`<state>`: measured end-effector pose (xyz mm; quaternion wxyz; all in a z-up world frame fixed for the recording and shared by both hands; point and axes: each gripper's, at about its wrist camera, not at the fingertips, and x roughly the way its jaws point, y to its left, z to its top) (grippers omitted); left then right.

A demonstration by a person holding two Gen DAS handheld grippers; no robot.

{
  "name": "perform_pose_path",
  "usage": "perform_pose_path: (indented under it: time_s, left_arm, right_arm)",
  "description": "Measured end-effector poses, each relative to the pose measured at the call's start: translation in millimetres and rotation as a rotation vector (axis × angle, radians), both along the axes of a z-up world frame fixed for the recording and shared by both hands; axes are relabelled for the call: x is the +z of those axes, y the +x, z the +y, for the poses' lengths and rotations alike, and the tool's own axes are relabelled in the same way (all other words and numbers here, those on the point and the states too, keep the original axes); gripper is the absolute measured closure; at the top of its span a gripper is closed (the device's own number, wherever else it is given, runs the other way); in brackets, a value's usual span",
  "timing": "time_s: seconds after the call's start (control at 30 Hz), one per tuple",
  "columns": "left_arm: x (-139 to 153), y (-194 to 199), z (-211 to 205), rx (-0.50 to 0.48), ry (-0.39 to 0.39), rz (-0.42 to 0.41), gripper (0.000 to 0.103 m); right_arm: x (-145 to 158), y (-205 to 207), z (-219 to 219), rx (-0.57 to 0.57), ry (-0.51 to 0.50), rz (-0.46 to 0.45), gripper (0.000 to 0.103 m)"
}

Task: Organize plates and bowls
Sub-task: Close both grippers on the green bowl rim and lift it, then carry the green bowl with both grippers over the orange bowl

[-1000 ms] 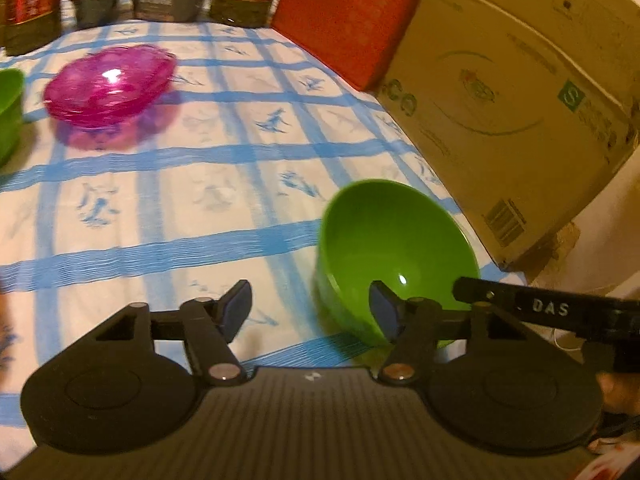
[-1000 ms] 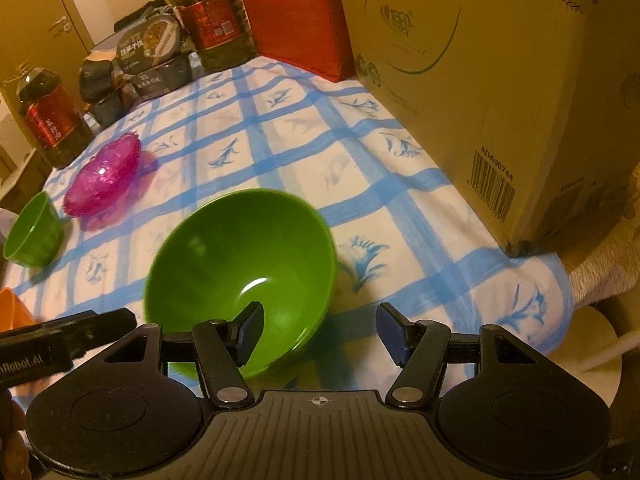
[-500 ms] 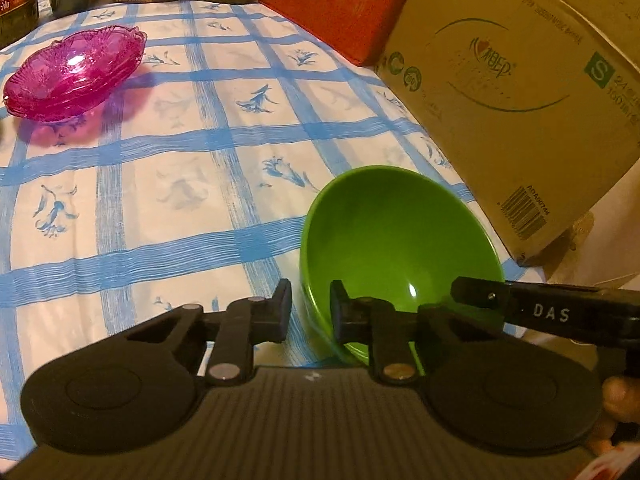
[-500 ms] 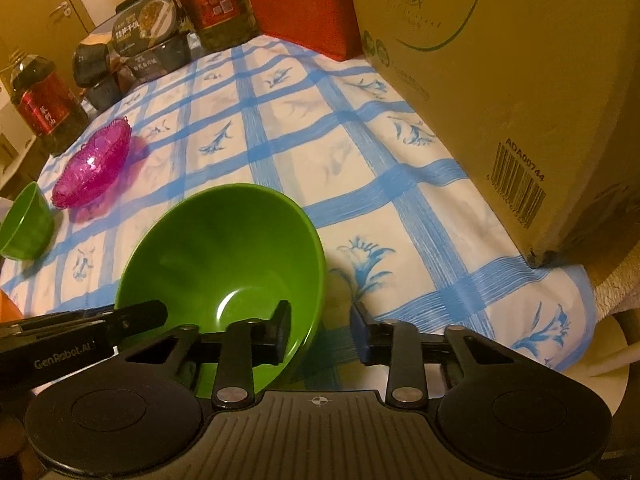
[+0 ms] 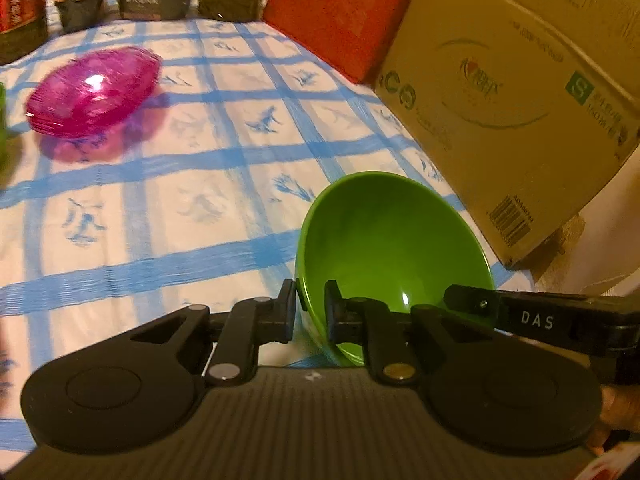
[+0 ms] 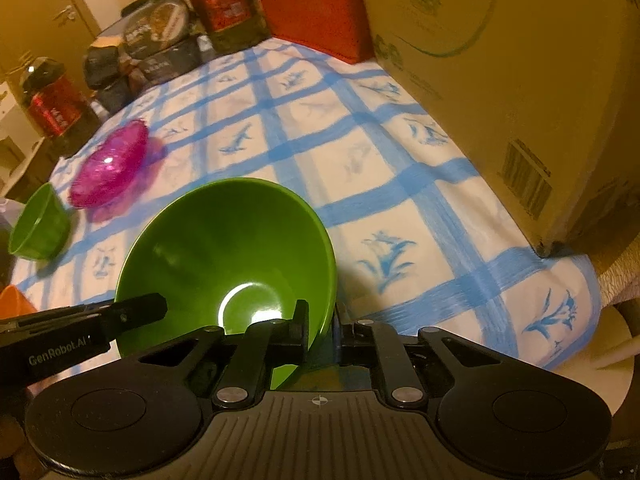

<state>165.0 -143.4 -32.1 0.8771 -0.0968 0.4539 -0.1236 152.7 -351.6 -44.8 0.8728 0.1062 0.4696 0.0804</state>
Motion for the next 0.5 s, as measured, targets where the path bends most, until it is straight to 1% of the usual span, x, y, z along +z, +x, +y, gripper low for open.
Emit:
perform_pose_path:
  time_s: [0.2,0.37,0.5]
  left_arm:
    - [30,-22,48,0.085,0.005,-0.048,0.09]
    - [55,-44,102,0.198,0.018,-0.091,0.09]
    - [72,-64,152,0.302,0.033,-0.116,0.09]
  right_arm:
    - [29,-8,51,0.088,0.011,-0.055,0.091]
    - [49,-9,109,0.19,0.03,-0.102,0.091]
    - [61,-8,164,0.293,0.054,-0.127,0.091]
